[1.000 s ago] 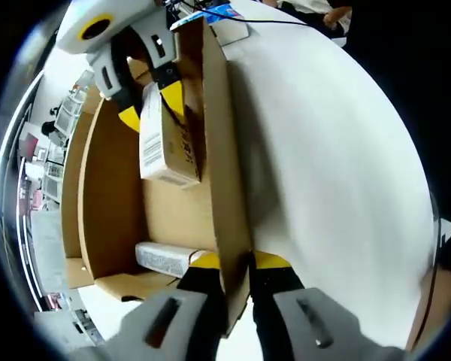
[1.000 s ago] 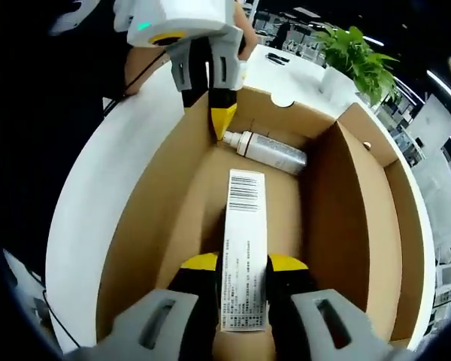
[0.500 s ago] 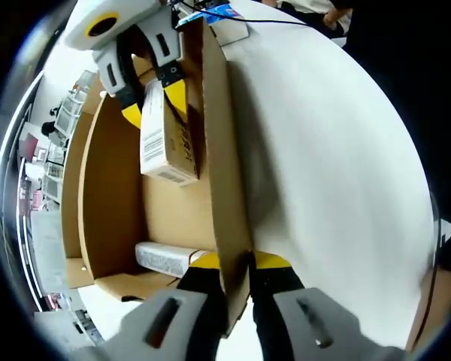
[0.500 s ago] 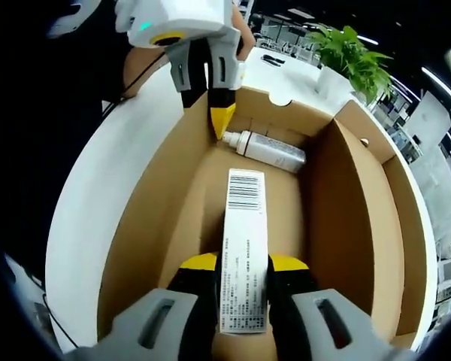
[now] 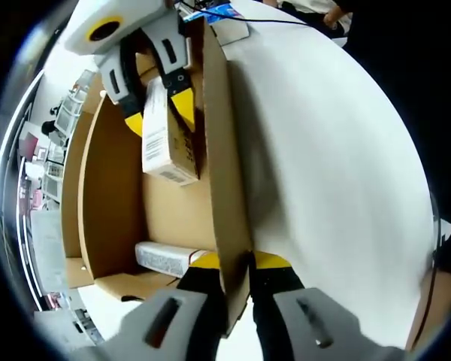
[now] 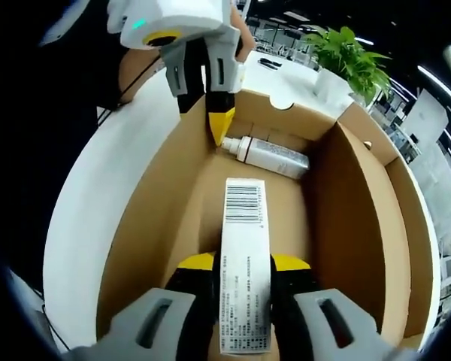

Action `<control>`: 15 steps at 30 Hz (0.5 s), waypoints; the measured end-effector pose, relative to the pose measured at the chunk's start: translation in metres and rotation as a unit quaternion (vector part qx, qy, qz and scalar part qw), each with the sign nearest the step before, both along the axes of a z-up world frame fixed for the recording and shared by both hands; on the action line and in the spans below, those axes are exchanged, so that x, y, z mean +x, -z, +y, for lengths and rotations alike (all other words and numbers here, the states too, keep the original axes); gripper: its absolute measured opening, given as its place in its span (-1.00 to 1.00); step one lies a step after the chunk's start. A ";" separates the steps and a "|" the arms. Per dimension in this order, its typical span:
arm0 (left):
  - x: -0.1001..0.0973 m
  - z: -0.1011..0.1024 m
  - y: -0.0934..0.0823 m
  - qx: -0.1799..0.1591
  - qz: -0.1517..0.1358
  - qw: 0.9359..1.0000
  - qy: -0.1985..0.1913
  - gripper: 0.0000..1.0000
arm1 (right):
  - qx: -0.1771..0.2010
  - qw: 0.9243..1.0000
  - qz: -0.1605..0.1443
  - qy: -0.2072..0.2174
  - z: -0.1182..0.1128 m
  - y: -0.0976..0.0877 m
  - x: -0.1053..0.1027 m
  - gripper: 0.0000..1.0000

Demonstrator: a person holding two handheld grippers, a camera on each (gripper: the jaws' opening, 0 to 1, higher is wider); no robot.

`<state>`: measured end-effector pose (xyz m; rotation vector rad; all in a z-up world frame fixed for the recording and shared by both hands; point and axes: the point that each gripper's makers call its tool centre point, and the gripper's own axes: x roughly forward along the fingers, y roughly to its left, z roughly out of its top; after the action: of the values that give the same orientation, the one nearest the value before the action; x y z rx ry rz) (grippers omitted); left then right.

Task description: Operate the shoe box by opening the lid, removing the specified soft item, and placing it in the target area until the item is outside and the box remains undamaged.

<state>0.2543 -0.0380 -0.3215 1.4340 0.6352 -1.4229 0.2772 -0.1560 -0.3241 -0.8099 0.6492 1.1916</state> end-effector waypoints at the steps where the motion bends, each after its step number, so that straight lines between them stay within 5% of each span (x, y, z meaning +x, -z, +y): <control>1: 0.000 0.000 0.000 0.000 0.000 1.000 0.000 -0.82 | 0.000 1.000 0.001 0.000 0.001 0.001 0.000 -0.50; 15: -0.001 0.000 0.000 0.000 0.000 1.000 0.000 -0.82 | 0.004 1.000 0.001 -0.002 0.008 0.009 0.000 -0.50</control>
<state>0.2536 -0.0382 -0.3215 1.4349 0.6351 -1.4224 0.2769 -0.1476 -0.3334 -0.8038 0.6441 1.1989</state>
